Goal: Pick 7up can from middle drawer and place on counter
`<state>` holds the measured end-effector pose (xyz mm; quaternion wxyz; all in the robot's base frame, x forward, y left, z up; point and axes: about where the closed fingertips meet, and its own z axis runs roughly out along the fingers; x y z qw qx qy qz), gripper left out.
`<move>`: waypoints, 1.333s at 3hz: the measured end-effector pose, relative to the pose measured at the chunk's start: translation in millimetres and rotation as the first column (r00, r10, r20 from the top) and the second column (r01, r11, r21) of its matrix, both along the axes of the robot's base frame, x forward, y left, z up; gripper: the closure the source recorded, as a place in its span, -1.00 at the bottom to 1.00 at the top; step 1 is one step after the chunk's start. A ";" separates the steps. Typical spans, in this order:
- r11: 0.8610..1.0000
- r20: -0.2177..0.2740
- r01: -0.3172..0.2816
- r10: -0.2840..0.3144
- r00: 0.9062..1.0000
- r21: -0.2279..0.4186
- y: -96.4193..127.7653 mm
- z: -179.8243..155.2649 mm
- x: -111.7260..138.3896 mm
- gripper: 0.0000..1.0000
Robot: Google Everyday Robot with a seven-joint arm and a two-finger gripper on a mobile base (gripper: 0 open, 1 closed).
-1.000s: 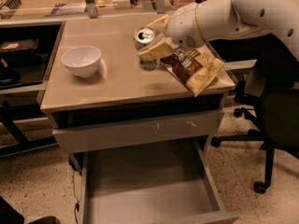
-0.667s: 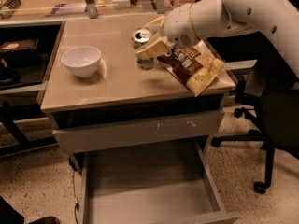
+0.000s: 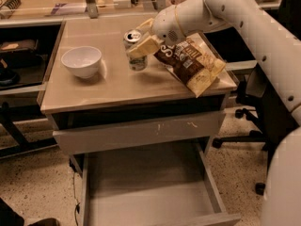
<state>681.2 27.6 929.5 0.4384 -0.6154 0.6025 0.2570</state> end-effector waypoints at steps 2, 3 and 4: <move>0.998 -0.086 -0.065 0.066 0.994 0.017 25.8 -23.4 22.7 1.00; 0.996 -0.127 -0.089 0.090 0.988 0.013 34.8 -36.6 27.2 1.00; 0.995 -0.153 -0.100 0.100 0.983 0.010 40.0 -44.6 30.8 1.00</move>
Offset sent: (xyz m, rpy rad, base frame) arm 0.0353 0.0347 -0.0355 0.0152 0.1412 0.0988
